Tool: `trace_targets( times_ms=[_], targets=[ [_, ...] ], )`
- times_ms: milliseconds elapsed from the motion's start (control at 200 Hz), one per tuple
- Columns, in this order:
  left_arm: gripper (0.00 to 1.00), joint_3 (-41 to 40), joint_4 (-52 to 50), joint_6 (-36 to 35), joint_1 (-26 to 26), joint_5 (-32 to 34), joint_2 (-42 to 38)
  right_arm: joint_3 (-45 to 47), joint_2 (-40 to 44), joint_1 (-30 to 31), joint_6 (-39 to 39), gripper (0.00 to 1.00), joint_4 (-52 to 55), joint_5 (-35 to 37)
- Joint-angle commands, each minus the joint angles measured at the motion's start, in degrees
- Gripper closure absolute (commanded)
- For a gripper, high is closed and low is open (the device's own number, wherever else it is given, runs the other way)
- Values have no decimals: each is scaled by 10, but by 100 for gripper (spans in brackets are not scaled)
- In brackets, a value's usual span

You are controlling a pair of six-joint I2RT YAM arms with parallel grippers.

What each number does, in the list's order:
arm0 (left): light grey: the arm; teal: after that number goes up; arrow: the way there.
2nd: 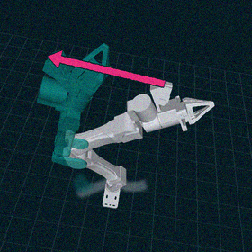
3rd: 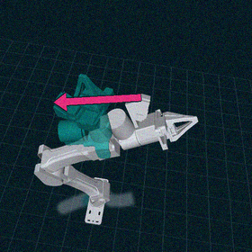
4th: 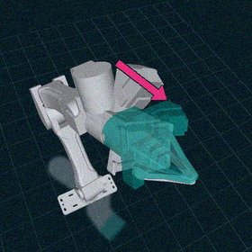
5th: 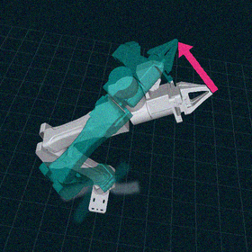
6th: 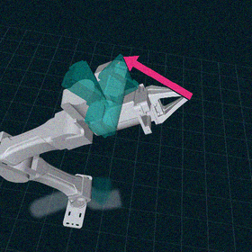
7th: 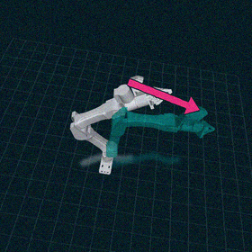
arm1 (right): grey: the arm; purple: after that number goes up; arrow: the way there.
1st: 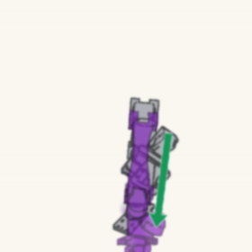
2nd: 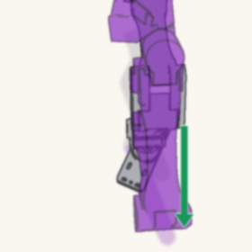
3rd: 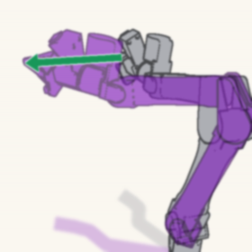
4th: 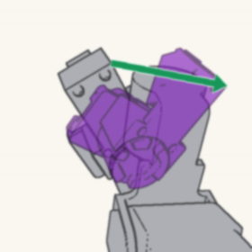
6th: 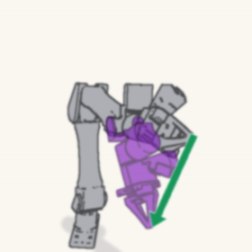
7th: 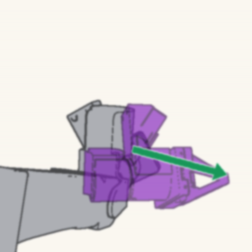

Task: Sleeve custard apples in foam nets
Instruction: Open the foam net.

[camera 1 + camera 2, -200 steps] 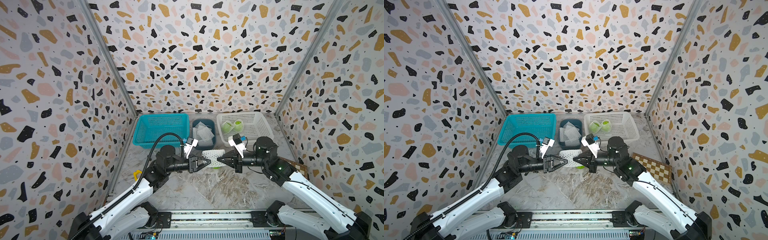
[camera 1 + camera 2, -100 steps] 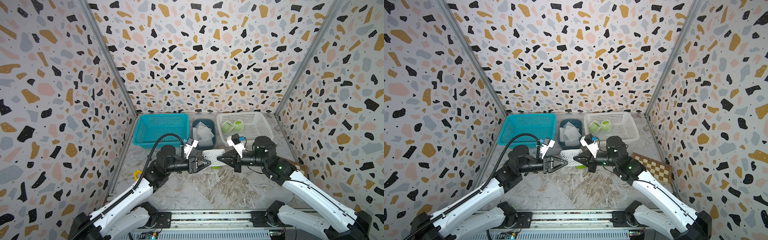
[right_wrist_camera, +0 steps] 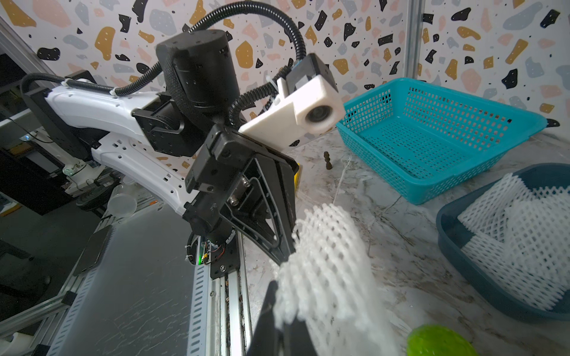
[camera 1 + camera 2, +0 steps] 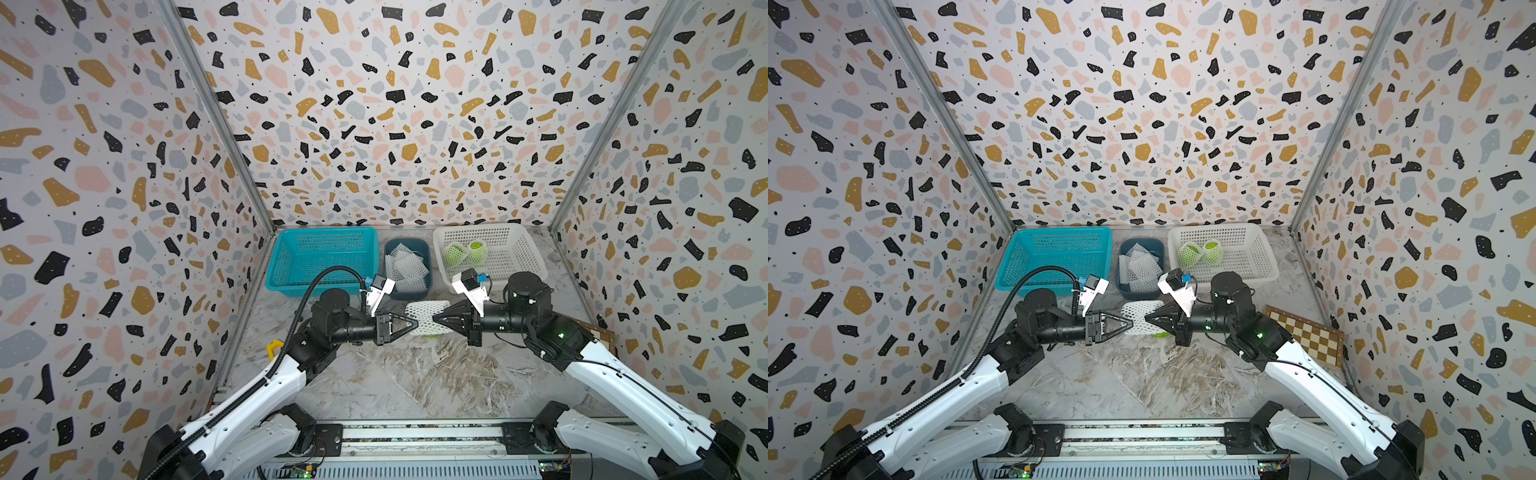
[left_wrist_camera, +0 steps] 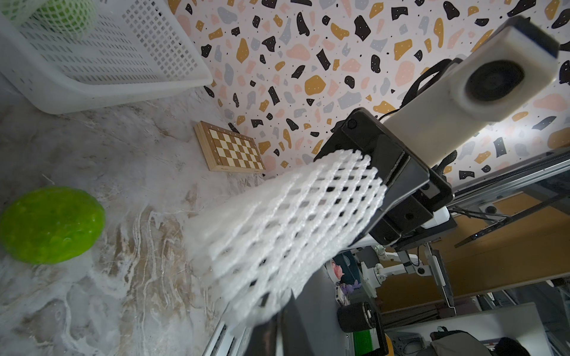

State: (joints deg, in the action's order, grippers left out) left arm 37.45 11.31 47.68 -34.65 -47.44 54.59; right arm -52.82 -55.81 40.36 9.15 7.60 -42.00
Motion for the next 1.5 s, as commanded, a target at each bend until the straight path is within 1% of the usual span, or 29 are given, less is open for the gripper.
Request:
trace_targets(
  times_ms=[0,20,95,120,170,185,210,240,290,340,420,521,586,641,716,911,1026,1131,1206,1261,1387,1492],
  targets=[
    [100,7,49,11,3,-16,1,-26,3,3,-2,90,1,-11],
    [100,5,54,13,3,-17,0,-27,4,4,0,85,1,-10],
    [100,2,65,18,4,-13,1,-21,11,2,9,60,-1,18],
    [100,1,70,20,5,-13,1,-16,17,-2,14,54,-5,29],
    [100,-3,84,20,8,-13,2,-5,30,-15,27,45,-14,48],
    [100,-4,89,36,10,-13,3,-1,35,-22,32,42,-16,53],
    [100,-7,98,41,12,-12,2,7,44,-32,41,39,-25,59],
    [100,-8,103,44,14,-10,2,19,54,-51,55,34,-35,61],
    [100,-10,111,47,16,-11,3,39,72,-83,90,21,-55,70],
    [100,-10,119,51,16,-12,4,64,86,-118,127,14,-80,72],
    [100,-9,134,57,17,-13,6,106,92,-169,184,15,-124,48],
    [100,-6,159,70,16,-17,8,146,68,-209,248,21,-190,-12],
    [100,-1,177,78,16,-20,15,177,40,-211,295,25,-259,-50],
    [100,2,198,87,15,-24,23,212,15,-208,351,28,-356,-85],
    [100,8,226,97,11,-25,37,240,-18,-195,405,30,-456,-102],
    [100,33,295,104,-17,-22,85,224,-67,-121,432,31,-534,-93],
    [100,47,344,117,-23,-26,115,219,-91,-114,482,31,-612,-110],
    [100,54,381,129,-23,-35,133,212,-100,-114,512,32,-658,-124],
    [100,56,378,124,-23,-40,135,212,-102,-114,545,33,-716,-140],
    [100,54,376,120,-23,-44,132,209,-99,-116,561,34,-739,-146],
    [100,43,348,99,-23,-41,111,204,-81,-123,572,34,-745,-154],
    [100,31,323,76,-23,-29,90,197,-77,-120,597,34,-780,-167]
  ],
)
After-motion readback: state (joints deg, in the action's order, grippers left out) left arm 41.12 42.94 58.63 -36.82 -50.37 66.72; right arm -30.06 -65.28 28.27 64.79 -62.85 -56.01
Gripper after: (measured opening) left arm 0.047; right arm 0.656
